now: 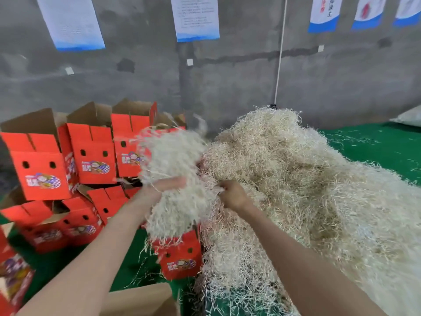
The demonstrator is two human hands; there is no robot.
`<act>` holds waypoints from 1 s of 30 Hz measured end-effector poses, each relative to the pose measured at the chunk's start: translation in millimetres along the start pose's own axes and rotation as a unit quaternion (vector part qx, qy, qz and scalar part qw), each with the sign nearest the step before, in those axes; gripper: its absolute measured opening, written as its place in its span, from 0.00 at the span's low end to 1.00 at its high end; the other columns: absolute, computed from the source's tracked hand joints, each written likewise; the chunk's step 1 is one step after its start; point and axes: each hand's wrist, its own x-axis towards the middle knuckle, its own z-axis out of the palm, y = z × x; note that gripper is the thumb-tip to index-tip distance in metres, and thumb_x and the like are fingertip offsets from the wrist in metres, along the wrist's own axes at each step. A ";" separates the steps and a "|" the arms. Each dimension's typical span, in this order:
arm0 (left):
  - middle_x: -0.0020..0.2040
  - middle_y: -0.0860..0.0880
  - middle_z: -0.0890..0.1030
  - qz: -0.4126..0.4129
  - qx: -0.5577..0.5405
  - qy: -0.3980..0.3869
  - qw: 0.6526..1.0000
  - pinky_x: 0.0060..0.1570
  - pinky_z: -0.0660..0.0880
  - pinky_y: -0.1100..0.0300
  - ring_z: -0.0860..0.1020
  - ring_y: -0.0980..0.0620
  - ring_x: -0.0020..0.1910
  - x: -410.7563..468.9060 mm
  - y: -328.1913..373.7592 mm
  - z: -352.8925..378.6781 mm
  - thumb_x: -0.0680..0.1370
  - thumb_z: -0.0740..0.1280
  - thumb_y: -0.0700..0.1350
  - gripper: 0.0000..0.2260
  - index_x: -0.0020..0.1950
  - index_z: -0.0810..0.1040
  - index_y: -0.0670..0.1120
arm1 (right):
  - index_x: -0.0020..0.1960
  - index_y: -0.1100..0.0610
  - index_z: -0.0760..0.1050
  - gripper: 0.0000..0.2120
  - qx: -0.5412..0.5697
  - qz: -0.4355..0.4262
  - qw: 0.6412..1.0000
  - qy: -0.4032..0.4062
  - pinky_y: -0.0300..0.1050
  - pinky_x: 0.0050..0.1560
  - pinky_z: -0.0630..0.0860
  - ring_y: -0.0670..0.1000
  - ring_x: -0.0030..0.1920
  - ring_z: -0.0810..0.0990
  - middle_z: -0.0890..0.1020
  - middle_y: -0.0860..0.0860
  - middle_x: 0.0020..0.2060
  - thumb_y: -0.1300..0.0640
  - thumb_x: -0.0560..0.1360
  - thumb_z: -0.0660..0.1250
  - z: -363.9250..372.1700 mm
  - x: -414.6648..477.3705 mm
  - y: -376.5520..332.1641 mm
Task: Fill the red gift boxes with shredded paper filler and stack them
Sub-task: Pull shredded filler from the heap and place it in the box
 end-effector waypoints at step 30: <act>0.67 0.46 0.73 -0.061 0.464 -0.022 0.884 0.60 0.66 0.62 0.71 0.50 0.65 -172.3 -158.5 -119.1 0.78 0.61 0.50 0.20 0.67 0.70 0.42 | 0.53 0.43 0.79 0.34 0.226 0.113 0.886 -0.388 0.41 0.50 0.77 0.38 0.42 0.81 0.83 0.38 0.42 0.33 0.49 0.76 138.7 -151.0 -78.5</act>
